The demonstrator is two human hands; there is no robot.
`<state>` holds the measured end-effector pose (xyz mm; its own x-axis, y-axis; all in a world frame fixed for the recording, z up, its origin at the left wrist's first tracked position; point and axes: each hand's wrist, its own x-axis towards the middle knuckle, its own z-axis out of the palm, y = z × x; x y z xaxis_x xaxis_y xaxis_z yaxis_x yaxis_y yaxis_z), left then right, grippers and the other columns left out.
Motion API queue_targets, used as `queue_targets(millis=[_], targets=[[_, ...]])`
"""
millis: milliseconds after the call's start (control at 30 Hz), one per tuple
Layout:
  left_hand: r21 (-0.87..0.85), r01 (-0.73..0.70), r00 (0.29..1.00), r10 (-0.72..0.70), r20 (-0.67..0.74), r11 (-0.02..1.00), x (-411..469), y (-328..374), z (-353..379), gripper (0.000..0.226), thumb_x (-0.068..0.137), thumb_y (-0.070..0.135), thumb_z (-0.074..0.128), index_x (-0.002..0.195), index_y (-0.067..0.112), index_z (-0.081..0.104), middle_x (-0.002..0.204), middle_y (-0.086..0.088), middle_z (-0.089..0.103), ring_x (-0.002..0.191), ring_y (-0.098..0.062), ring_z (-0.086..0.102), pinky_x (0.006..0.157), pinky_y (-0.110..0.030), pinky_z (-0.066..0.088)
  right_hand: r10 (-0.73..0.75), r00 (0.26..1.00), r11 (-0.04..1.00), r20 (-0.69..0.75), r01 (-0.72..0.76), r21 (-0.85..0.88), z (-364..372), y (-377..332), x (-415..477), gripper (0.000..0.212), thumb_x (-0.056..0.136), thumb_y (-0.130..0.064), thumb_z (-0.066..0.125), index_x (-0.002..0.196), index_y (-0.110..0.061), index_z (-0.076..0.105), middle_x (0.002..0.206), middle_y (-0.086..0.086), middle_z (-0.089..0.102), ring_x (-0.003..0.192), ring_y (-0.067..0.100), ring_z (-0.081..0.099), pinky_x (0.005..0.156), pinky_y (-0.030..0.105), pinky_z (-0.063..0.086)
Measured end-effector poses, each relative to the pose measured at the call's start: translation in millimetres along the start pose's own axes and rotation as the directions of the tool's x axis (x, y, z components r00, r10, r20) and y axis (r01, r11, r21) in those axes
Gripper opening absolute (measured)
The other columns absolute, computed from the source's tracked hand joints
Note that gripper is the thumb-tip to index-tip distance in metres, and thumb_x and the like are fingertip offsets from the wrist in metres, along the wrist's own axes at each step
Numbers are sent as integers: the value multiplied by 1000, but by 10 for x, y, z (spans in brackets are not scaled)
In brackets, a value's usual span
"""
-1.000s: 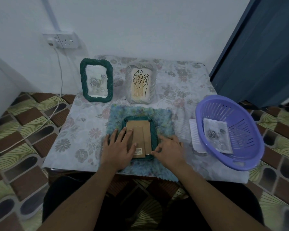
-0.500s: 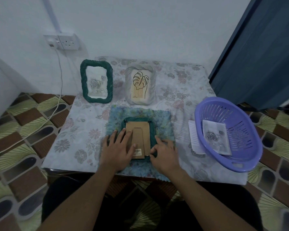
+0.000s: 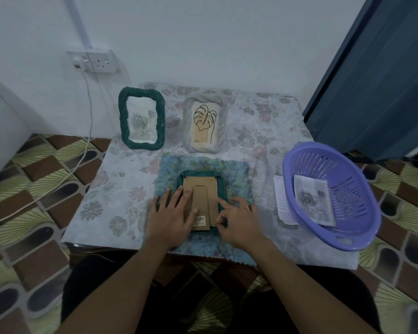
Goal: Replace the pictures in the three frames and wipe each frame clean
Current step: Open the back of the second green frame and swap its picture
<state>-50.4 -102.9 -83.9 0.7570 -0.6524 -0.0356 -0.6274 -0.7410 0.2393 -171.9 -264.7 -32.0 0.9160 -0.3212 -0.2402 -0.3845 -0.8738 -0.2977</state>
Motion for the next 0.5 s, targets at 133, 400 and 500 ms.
queue_targets(millis=[133,400,500], targets=[[-7,-5,1000,5,15,1000,5,0,-10,66,95,67,10,155,41,7,165,9,11,152,-22,4,121,-50,7,140,987,860,-81,-80,504,49,118,105,19,97,-28,58,91,-23,76,142,-10,57,105,19,65,90,31,49],[-10,5,1000,-5,-1,1000,10,1,14,65,95,68,13,154,40,14,164,10,15,152,-21,7,117,-55,4,160,952,778,-261,41,627,266,-81,261,39,102,-9,45,137,-21,57,149,-1,47,142,17,35,118,36,29],[-1,1,1000,-1,-7,1000,5,-2,21,70,92,67,7,155,38,16,164,10,15,152,-21,6,117,-55,5,72,976,888,-205,31,459,374,-119,313,45,106,-23,40,150,-30,40,161,-5,29,151,16,12,122,42,16]])
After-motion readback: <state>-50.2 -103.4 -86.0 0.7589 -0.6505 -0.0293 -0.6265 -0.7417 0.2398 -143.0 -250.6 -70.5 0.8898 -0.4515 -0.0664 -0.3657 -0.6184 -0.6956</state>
